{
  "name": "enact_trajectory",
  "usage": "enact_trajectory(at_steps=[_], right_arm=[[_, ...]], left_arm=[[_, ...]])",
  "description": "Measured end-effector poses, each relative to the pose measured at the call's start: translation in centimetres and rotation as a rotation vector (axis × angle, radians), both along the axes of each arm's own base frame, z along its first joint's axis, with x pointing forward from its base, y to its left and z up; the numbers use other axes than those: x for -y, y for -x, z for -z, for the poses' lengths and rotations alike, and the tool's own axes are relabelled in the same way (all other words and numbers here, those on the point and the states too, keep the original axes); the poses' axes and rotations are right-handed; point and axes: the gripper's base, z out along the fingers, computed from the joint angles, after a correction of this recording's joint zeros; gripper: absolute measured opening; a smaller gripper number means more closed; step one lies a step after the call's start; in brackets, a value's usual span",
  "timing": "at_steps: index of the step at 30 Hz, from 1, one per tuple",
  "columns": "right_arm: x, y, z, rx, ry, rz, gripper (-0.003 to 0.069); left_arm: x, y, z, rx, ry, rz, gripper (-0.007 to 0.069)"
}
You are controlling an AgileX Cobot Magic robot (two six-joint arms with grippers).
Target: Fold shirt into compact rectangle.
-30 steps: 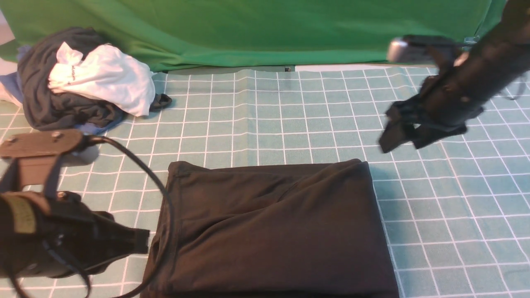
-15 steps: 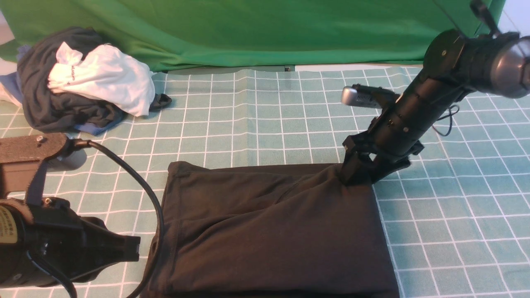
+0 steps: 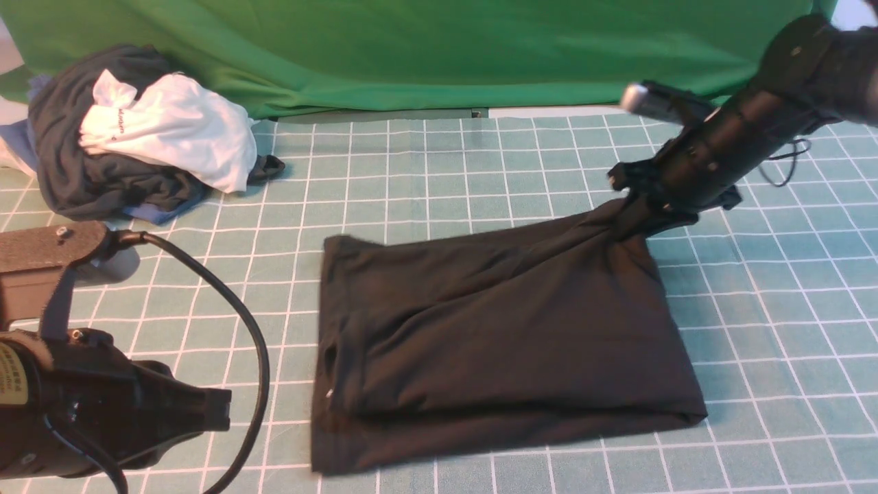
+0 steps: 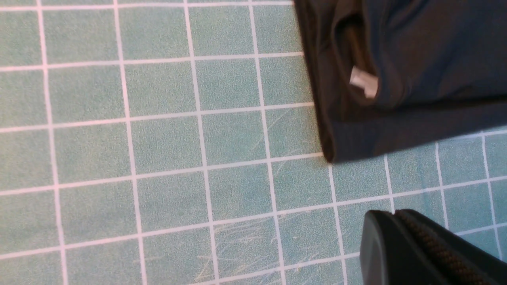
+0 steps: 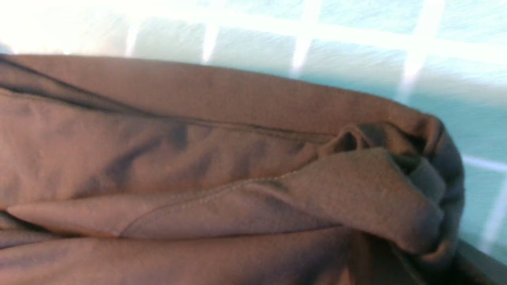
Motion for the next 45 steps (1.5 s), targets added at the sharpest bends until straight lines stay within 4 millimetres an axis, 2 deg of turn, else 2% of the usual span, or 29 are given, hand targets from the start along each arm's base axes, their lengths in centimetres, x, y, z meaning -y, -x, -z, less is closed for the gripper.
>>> enact_trajectory(at_steps=[4,7,9,10,11,12,13,14,15,16,18,19,20,21,22,23,25,26,28,29,30,31,32,33,35,38,40,41,45], right_arm=[[0.6,0.0,0.0,-0.021,0.001,0.022,0.0134],[0.6,0.2,-0.1,-0.032,0.005,0.001,0.0370],[0.7,0.3,-0.4,-0.029,0.010,-0.023,0.0424],[0.7,0.6,-1.4,-0.006,0.024,-0.068,0.0430],[0.8,0.8,-2.0,0.008,0.031,-0.079,0.0412],[1.0,1.1,-3.3,0.035,0.049,-0.092,0.0352],[1.3,1.7,-5.5,0.091,0.077,-0.102,0.0229],[1.5,2.0,-6.6,0.119,0.097,-0.107,0.0173],[1.8,2.6,-8.7,0.177,0.122,-0.103,0.0103],[2.3,3.7,-11.8,0.270,0.150,-0.095,0.0050],[2.9,5.4,-15.6,0.385,0.185,-0.072,0.0025],[3.0,5.9,-16.5,0.418,0.186,-0.065,0.0021],[3.4,7.6,-19.1,0.512,0.205,-0.045,0.0013],[3.5,8.3,-19.9,0.539,0.210,-0.040,0.0012],[4.0,10.8,-22.5,0.645,0.220,-0.017,0.0008],[4.4,12.7,-24.2,0.721,0.224,0.003,0.0007],[5.1,16.8,-26.6,0.867,0.230,0.042,0.0006],[5.7,19.6,-27.9,0.974,0.236,0.073,0.0006],[6.3,23.2,-28.4,1.097,0.242,0.114,0.0006],[6.4,23.6,-28.4,1.110,0.240,0.119,0.0006],[6.9,26.5,-28.1,1.207,0.235,0.155,0.0006],[7.2,28.1,-27.1,1.250,0.235,0.174,0.0006],[7.3,28.9,-27.3,1.284,0.230,0.185,0.0006],[7.7,31.0,-26.3,1.355,0.227,0.212,0.0006],[8.2,33.9,-24.2,1.461,0.226,0.246,0.0006],[8.6,36.3,-21.0,1.553,0.231,0.278,0.0008],[8.8,37.2,-20.1,1.597,0.229,0.293,0.0008],[8.9,38.1,-18.7,1.630,0.224,0.307,0.0008],[9.1,39.5,-16.9,1.675,0.217,0.321,0.0016]], left_arm=[[0.0,-0.1,-0.1,0.014,0.003,-0.001,0.0013],[0.0,-0.3,-0.2,0.035,0.005,-0.002,0.0013],[0.0,-0.3,-0.2,0.038,0.003,-0.002,0.0013],[0.0,-0.3,-0.2,0.040,0.001,-0.003,0.0013],[0.0,-0.3,-0.2,0.041,0.000,-0.003,0.0013],[0.0,-0.3,-0.2,0.041,-0.001,-0.002,0.0013],[0.0,-0.3,-0.2,0.040,-0.002,-0.002,0.0013],[0.0,-0.3,-0.2,0.039,-0.002,-0.002,0.0013],[0.0,-0.3,-0.1,0.033,-0.004,-0.002,0.0013],[-0.1,-0.2,-0.1,0.030,-0.006,-0.002,0.0013],[-0.1,-0.2,-0.1,0.023,-0.009,-0.002,0.0013],[-0.1,-0.2,-0.1,0.023,-0.009,-0.002,0.0013],[-0.1,-0.2,-0.1,0.021,-0.010,-0.002,0.0013],[-0.1,-0.2,-0.1,0.020,-0.010,-0.002,0.0013],[-0.1,-0.2,-0.1,0.019,-0.012,-0.002,0.0013],[-0.1,-0.1,-0.1,0.018,-0.012,-0.002,0.0013],[-0.2,-0.2,0.0,0.022,-0.020,-0.001,0.0013],[-0.2,-0.2,0.0,0.024,-0.026,0.001,0.0013],[-0.2,-0.2,-0.1,0.030,-0.032,0.002,0.0013],[-0.2,-0.2,-0.1,0.031,-0.031,0.002,0.0013],[-0.2,-0.3,-0.1,0.041,-0.027,0.001,0.0013],[-0.2,-0.4,-0.2,0.053,-0.022,0.001,0.0013],[-0.2,-0.4,-0.2,0.056,-0.021,0.001,0.0013],[-0.1,-0.6,-0.3,0.075,-0.012,0.001,0.0013],[0.0,-0.8,-0.5,0.114,0.000,0.006,0.0013],[0.2,-1.1,-0.8,0.162,0.002,0.030,0.0013],[0.2,-1.2,-0.9,0.180,-0.001,0.043,0.0013],[0.3,-1.4,-1.0,0.203,-0.001,0.054,0.0013],[0.3,-1.6,-1.2,0.242,-0.008,0.080,0.0013]])
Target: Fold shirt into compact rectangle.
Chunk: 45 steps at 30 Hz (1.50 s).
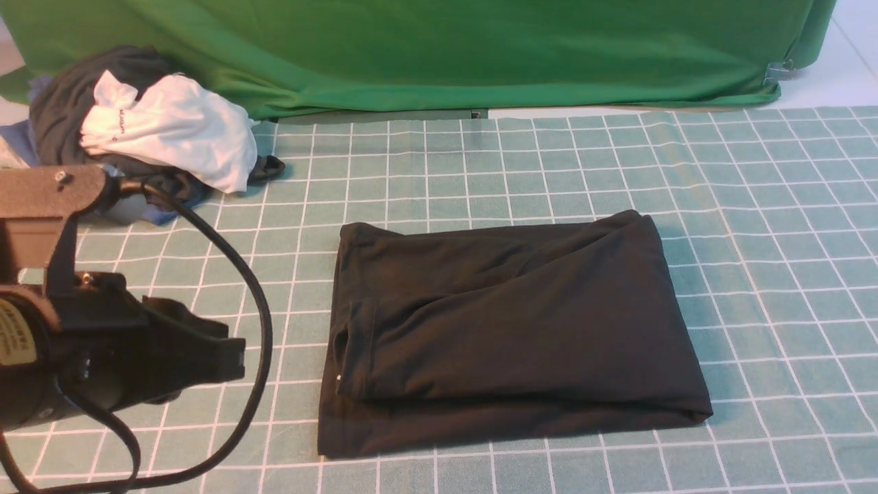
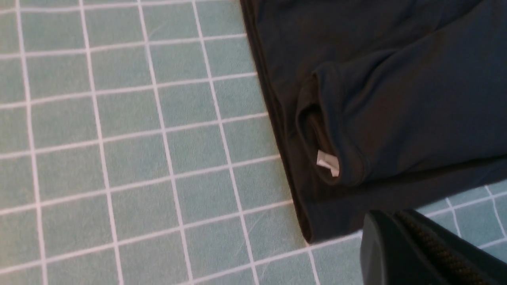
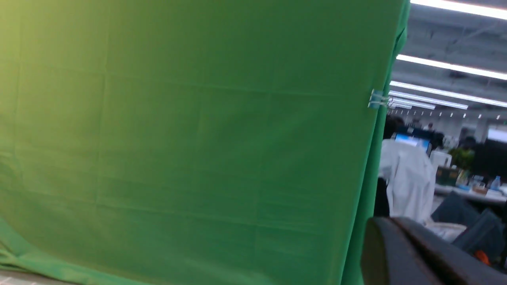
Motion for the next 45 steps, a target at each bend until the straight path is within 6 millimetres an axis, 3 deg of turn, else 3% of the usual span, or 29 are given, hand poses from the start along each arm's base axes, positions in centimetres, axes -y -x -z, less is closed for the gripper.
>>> enact_trajectory(at_steps=[5,10,18,22,28,34,40,45], right_arm=[[0.1,0.7,-0.1,0.047,-0.004,0.004,0.0055],[0.1,0.7,0.0,0.050,-0.006,0.004,0.0104],[0.1,0.7,0.0,0.050,-0.006,0.004,0.0121],[0.1,0.7,0.0,0.050,-0.007,0.004,0.0123],[0.1,0.7,0.0,0.051,-0.007,0.004,0.0134],[0.1,0.7,0.0,0.050,-0.008,0.004,0.0158],[0.1,0.7,0.0,0.050,-0.008,0.004,0.0174],[0.1,0.7,0.0,0.050,-0.008,0.004,0.0183]], left_arm=[[-0.1,0.3,-0.2,0.025,-0.022,0.032,0.0013],[-1.4,3.2,-1.2,0.194,0.032,0.041,0.0013],[-3.5,7.9,-0.8,0.465,0.119,0.036,0.0013],[-4.0,9.5,-1.1,0.521,0.194,0.033,0.0013],[-4.0,10.0,-1.1,0.519,0.248,0.034,0.0014],[-4.1,10.0,-1.2,0.563,0.166,0.063,0.0014],[-4.2,9.4,-1.6,0.741,0.105,0.088,0.0014],[-4.6,9.2,0.0,0.873,0.041,0.024,0.0014]])
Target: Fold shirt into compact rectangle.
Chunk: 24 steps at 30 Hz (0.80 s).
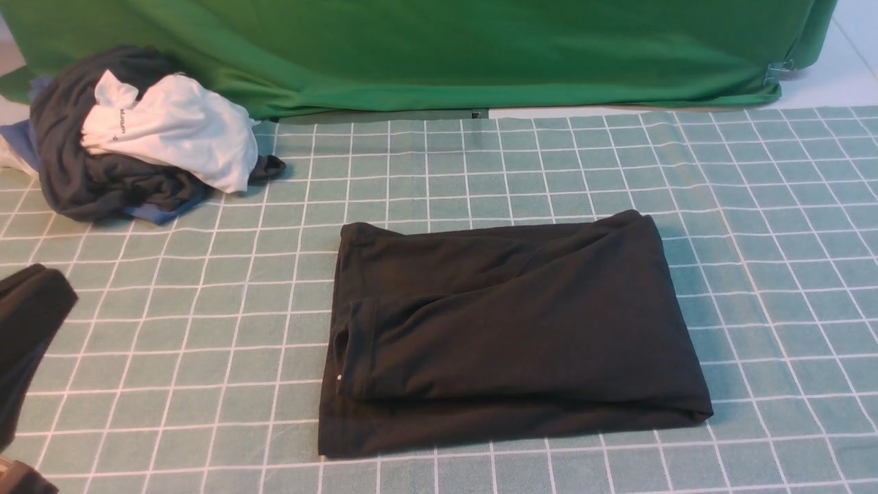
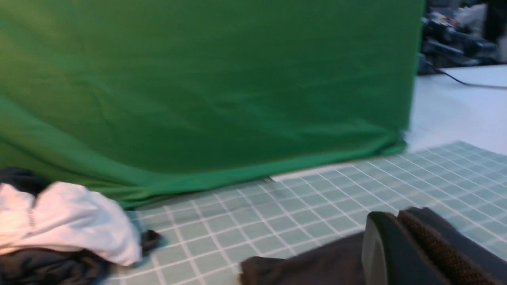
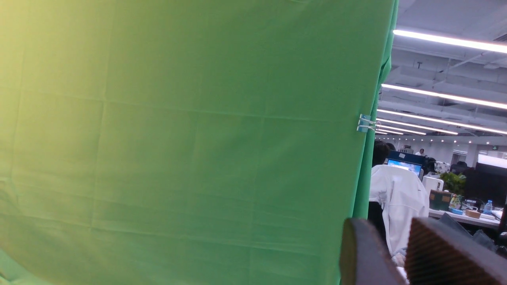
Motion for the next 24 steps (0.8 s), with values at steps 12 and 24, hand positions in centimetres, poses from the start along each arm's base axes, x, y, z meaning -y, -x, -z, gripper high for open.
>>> enact_trajectory(at_steps=[12,24], right_arm=[[0.0,0.0,0.0,0.000,0.000,0.000,0.0221],[0.0,0.0,0.0,0.000,0.000,0.000,0.0237]], left_arm=[[-1.9,0.4,9.7,-0.078,0.017,-0.312,0.0014],[-1.9,0.5,10.7,-0.166,0.000,-0.311,0.0014]])
